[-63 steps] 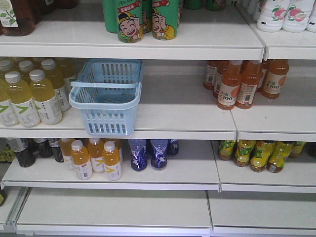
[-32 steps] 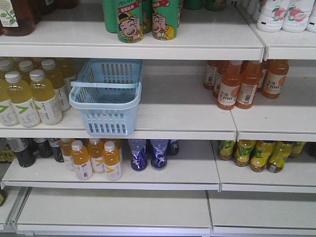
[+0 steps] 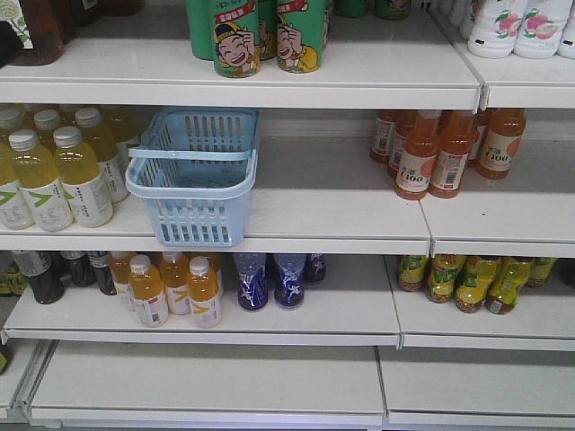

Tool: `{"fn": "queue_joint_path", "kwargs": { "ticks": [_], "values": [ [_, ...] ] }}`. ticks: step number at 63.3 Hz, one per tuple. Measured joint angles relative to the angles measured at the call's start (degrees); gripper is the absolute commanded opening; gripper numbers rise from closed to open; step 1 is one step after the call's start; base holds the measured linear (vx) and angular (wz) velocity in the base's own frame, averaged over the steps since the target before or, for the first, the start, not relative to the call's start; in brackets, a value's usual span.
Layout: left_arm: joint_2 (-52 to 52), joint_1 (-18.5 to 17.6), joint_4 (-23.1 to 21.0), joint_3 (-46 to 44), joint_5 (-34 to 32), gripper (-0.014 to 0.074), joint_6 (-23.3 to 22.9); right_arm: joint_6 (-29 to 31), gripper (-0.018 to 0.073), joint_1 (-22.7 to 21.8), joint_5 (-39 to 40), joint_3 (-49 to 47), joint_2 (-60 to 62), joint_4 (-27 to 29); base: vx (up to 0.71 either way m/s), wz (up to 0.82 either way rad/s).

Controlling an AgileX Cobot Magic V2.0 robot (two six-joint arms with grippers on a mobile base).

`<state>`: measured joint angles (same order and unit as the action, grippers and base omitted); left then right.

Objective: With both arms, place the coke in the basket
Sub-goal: 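Reach the left gripper to the light-blue basket's handle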

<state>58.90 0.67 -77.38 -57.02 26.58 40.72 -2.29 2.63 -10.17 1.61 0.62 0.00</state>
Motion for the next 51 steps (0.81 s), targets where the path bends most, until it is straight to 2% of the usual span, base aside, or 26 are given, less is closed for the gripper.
{"fn": "queue_joint_path", "kwargs": {
  "ticks": [9,23,30,36,45,51],
  "values": [
    [7.9,0.0,0.0,0.0,-0.17,-0.0006,4.24,0.0,-0.0005,0.0,0.0,0.0,0.0,0.0,0.0,0.0],
    [18.7,0.0,-0.14,0.0,-0.97,-0.0002,4.9,0.0,-0.0005,0.0,0.0,0.0,0.0,0.0,0.0,0.0],
    [23.35,0.0,-2.7,0.0,-1.84,0.0029,4.9,0.0,-0.0005,0.0,0.0,0.0,0.0,0.0,0.0,0.0],
    [26.72,0.0,-7.09,0.0,-1.43,0.01,5.2,0.0,-0.0005,0.0,0.0,0.0,0.0,0.0,0.0,0.0],
    [31.82,0.0,-16.94,0.0,0.99,0.0286,8.29,0.0,-0.0005,0.0,0.0,0.0,0.0,0.0,0.0,0.0],
    [34.69,0.0,-19.12,-0.59,2.93,0.0418,9.21,0.0,-0.0005,0.0,0.0,0.0,0.0,0.0,0.0,0.0]
  ]
}}
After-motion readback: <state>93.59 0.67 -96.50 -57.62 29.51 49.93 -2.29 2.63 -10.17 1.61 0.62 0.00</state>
